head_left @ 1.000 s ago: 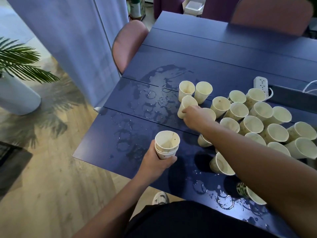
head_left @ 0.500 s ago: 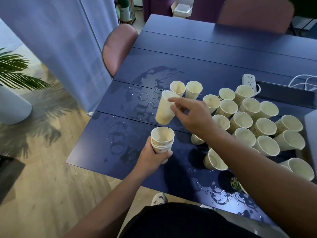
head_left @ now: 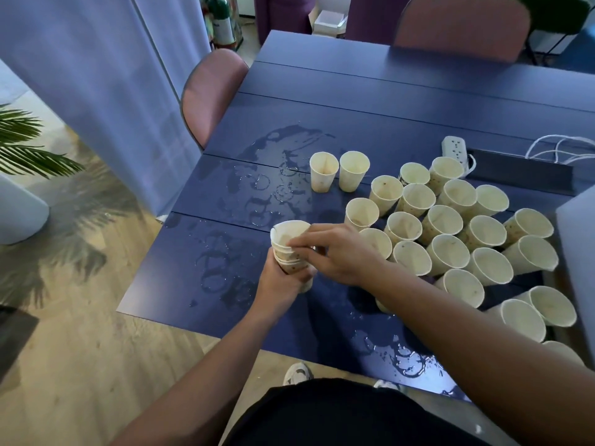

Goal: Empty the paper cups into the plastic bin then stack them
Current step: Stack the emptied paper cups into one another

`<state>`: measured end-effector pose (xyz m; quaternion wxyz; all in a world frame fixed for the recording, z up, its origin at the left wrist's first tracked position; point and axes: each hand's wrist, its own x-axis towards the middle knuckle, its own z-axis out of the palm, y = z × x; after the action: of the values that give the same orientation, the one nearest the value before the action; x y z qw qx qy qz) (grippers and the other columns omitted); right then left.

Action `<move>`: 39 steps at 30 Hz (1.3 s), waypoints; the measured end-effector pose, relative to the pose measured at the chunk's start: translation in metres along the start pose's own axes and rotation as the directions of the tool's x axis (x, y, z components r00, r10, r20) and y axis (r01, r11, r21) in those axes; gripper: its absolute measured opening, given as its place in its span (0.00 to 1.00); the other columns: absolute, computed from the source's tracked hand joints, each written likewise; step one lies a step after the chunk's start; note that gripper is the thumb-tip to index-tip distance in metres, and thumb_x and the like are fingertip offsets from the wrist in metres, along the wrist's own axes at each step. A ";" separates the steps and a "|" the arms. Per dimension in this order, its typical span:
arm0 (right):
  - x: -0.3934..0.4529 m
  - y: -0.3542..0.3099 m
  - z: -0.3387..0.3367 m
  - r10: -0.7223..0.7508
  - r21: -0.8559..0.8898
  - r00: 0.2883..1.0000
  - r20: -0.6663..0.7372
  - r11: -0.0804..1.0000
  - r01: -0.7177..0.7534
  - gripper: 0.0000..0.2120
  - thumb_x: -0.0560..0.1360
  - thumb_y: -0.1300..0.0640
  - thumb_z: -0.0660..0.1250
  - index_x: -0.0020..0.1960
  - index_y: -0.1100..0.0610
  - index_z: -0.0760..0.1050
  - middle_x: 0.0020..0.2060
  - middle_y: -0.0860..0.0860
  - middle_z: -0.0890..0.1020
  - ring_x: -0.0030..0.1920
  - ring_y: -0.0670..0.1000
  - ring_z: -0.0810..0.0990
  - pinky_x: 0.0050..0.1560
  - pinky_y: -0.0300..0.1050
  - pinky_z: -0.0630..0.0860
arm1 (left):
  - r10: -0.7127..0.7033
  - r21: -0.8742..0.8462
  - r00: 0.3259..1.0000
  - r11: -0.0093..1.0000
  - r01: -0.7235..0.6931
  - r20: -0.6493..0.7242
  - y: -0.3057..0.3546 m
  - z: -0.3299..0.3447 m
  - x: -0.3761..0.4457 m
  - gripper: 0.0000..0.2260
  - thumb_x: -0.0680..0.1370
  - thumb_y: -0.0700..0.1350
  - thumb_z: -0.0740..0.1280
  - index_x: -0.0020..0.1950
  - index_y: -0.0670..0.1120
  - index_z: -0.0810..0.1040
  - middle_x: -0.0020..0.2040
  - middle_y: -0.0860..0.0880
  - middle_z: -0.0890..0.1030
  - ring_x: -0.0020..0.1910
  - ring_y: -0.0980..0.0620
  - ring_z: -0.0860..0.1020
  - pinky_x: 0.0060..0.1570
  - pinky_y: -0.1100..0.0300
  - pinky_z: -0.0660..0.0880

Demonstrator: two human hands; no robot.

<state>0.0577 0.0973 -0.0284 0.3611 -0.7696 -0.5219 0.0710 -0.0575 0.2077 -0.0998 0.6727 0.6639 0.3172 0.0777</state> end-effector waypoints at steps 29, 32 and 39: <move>0.120 0.101 -0.016 0.534 -0.525 0.845 0.023 0.726 -0.445 0.25 0.75 0.69 0.62 0.69 0.52 0.75 0.59 0.58 0.80 0.54 0.64 0.79 0.42 0.50 0.70 | -0.065 0.117 0.995 0.992 0.056 0.075 0.000 -0.014 -0.001 0.25 0.68 0.49 0.80 0.59 0.61 0.72 0.57 0.58 0.82 0.55 0.60 0.80 0.46 0.70 0.76; 0.123 0.105 -0.019 0.533 -0.563 0.846 0.033 0.709 -0.425 0.24 0.75 0.70 0.60 0.69 0.54 0.74 0.59 0.60 0.79 0.54 0.65 0.79 0.43 0.52 0.73 | -0.053 0.103 0.995 0.994 0.044 0.090 0.000 -0.013 -0.001 0.31 0.62 0.58 0.77 0.63 0.59 0.72 0.58 0.56 0.81 0.56 0.57 0.81 0.49 0.63 0.79; 0.115 0.104 -0.016 0.601 -0.640 0.793 0.095 0.647 -0.414 0.09 0.72 0.71 0.62 0.46 0.60 0.75 0.43 0.59 0.75 0.39 0.61 0.72 0.39 0.48 0.68 | -0.048 0.136 0.994 0.990 0.034 0.098 -0.006 -0.014 -0.006 0.36 0.63 0.60 0.77 0.69 0.56 0.70 0.61 0.56 0.80 0.59 0.56 0.79 0.53 0.61 0.79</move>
<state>0.1951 0.1680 -0.0518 -0.0145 -0.9378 -0.3252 0.1206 -0.0712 0.2155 -0.1025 0.6434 0.7039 0.3008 0.0085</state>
